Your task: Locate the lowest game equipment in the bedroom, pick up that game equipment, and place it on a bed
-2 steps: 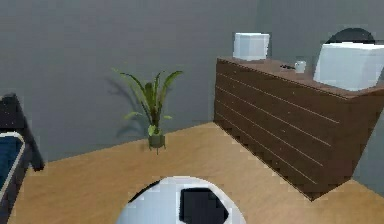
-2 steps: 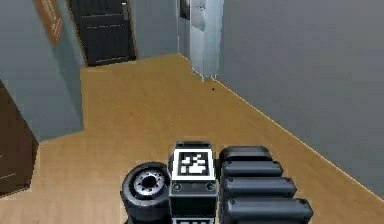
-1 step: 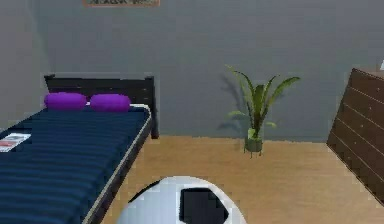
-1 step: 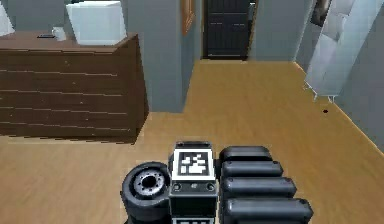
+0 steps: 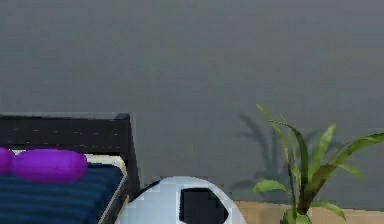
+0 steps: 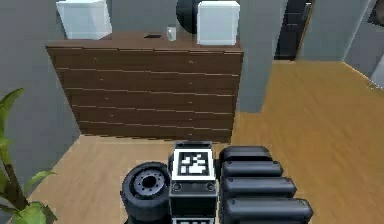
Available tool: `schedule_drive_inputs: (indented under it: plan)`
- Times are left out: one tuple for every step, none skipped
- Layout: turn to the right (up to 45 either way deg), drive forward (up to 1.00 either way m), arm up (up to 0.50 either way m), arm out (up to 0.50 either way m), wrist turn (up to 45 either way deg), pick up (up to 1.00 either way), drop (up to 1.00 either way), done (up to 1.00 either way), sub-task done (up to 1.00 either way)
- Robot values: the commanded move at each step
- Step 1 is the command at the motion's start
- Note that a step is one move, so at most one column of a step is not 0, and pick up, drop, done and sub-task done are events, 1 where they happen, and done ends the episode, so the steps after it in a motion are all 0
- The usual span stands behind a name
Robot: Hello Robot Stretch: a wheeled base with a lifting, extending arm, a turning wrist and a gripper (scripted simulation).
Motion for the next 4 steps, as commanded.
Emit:
schedule_drive_inputs:
  plan:
    - [-6.0,0.00,0.00,0.00,0.0,0.00,0.00,0.00,0.00]
    - [0.0,0.35,0.00,0.00,0.0,0.00,0.00,0.00,0.00]
    - [-45.0,0.00,0.00,0.00,0.0,0.00,0.00,0.00,0.00]
    - [-45.0,0.00,0.00,0.00,0.0,0.00,0.00,0.00,0.00]
